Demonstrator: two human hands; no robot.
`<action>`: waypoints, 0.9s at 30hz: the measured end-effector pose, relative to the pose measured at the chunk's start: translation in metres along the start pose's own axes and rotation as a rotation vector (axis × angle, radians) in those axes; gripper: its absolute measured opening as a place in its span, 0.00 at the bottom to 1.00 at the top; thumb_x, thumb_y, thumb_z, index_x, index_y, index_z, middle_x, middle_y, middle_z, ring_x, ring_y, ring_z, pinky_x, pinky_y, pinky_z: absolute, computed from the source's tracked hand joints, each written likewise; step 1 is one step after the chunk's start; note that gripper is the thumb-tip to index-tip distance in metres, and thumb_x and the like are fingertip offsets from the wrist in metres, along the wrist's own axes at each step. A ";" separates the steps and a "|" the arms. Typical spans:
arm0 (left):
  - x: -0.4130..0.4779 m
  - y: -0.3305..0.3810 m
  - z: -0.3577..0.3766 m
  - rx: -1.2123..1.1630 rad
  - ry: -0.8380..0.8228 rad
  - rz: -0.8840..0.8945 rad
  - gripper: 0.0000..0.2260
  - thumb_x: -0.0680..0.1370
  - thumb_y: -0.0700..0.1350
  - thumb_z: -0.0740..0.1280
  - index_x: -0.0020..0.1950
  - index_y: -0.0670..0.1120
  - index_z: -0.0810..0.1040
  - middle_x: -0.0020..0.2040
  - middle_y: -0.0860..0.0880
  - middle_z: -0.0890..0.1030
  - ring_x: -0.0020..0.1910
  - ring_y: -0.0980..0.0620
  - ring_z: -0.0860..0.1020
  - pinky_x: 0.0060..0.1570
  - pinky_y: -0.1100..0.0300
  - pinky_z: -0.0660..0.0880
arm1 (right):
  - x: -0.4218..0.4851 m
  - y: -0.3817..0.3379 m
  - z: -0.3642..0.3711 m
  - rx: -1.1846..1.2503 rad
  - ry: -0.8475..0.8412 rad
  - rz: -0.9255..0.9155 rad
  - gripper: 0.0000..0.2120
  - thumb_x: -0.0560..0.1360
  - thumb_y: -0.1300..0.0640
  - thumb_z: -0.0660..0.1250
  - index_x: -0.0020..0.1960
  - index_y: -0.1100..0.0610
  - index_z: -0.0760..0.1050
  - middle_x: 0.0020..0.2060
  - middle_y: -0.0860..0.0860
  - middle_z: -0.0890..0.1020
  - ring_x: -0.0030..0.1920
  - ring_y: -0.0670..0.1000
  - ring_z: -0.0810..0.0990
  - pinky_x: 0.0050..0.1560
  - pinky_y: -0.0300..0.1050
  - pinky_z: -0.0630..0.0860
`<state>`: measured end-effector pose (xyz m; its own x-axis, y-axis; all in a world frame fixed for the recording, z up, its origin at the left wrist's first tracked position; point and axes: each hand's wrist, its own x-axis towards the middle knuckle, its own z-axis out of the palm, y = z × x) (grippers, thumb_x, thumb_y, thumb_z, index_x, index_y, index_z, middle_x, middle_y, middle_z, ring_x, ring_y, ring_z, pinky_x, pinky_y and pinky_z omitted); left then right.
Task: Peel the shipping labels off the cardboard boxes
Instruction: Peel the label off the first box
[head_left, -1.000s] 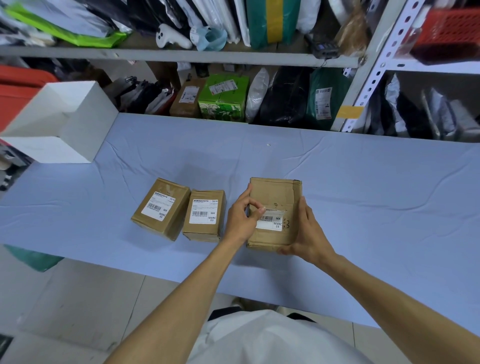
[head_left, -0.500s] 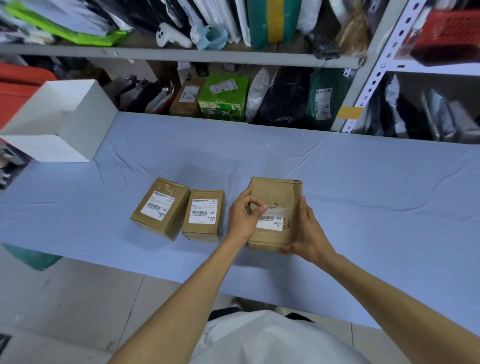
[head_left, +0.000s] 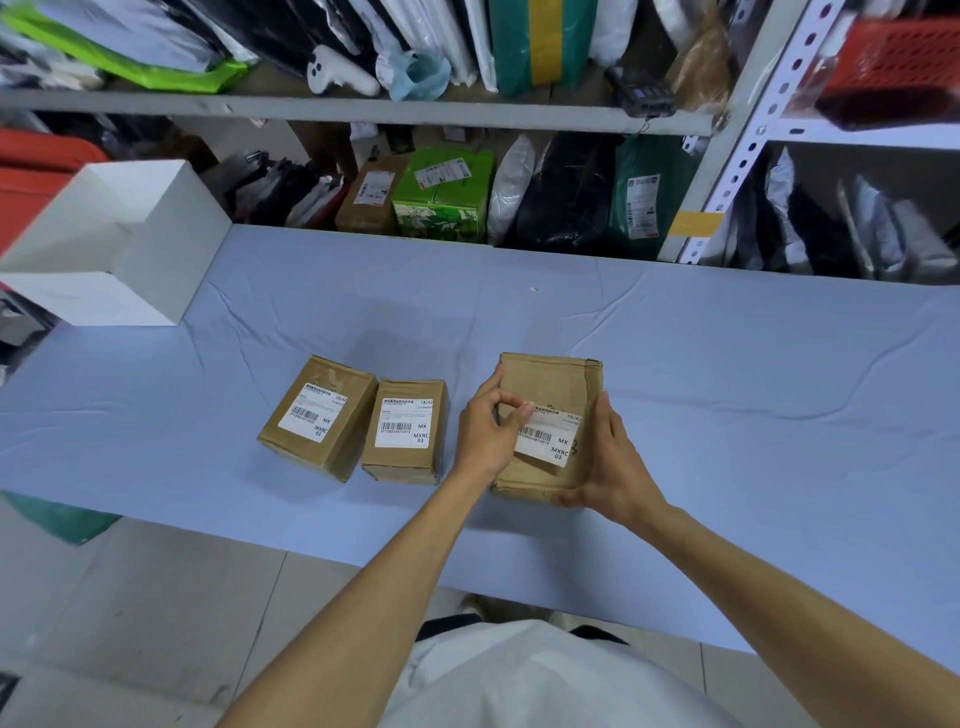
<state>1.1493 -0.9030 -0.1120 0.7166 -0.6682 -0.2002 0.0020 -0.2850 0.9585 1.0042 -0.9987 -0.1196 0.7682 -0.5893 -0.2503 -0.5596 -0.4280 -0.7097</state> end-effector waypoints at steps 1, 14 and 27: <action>0.000 -0.002 -0.001 0.012 0.007 -0.002 0.03 0.75 0.39 0.70 0.43 0.41 0.78 0.75 0.54 0.64 0.73 0.56 0.63 0.59 0.78 0.61 | 0.000 -0.001 0.000 -0.005 -0.004 0.000 0.72 0.54 0.53 0.83 0.76 0.53 0.31 0.73 0.50 0.55 0.69 0.53 0.64 0.62 0.42 0.71; -0.010 0.006 -0.010 -0.153 -0.012 0.023 0.18 0.76 0.29 0.64 0.59 0.48 0.73 0.66 0.57 0.72 0.66 0.47 0.74 0.60 0.56 0.76 | -0.001 -0.004 -0.001 0.004 -0.012 -0.029 0.71 0.54 0.54 0.83 0.76 0.52 0.31 0.74 0.48 0.54 0.67 0.51 0.64 0.59 0.43 0.73; -0.014 -0.004 -0.019 -0.106 -0.005 -0.021 0.50 0.72 0.29 0.70 0.75 0.66 0.43 0.61 0.52 0.71 0.58 0.63 0.74 0.48 0.73 0.76 | -0.001 0.004 0.001 0.040 -0.030 0.041 0.68 0.54 0.51 0.84 0.77 0.53 0.39 0.74 0.50 0.51 0.71 0.54 0.61 0.64 0.46 0.68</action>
<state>1.1527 -0.8794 -0.1095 0.7123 -0.6662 -0.2209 0.0906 -0.2247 0.9702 1.0012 -0.9988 -0.1231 0.7540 -0.5848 -0.2993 -0.5787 -0.3757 -0.7239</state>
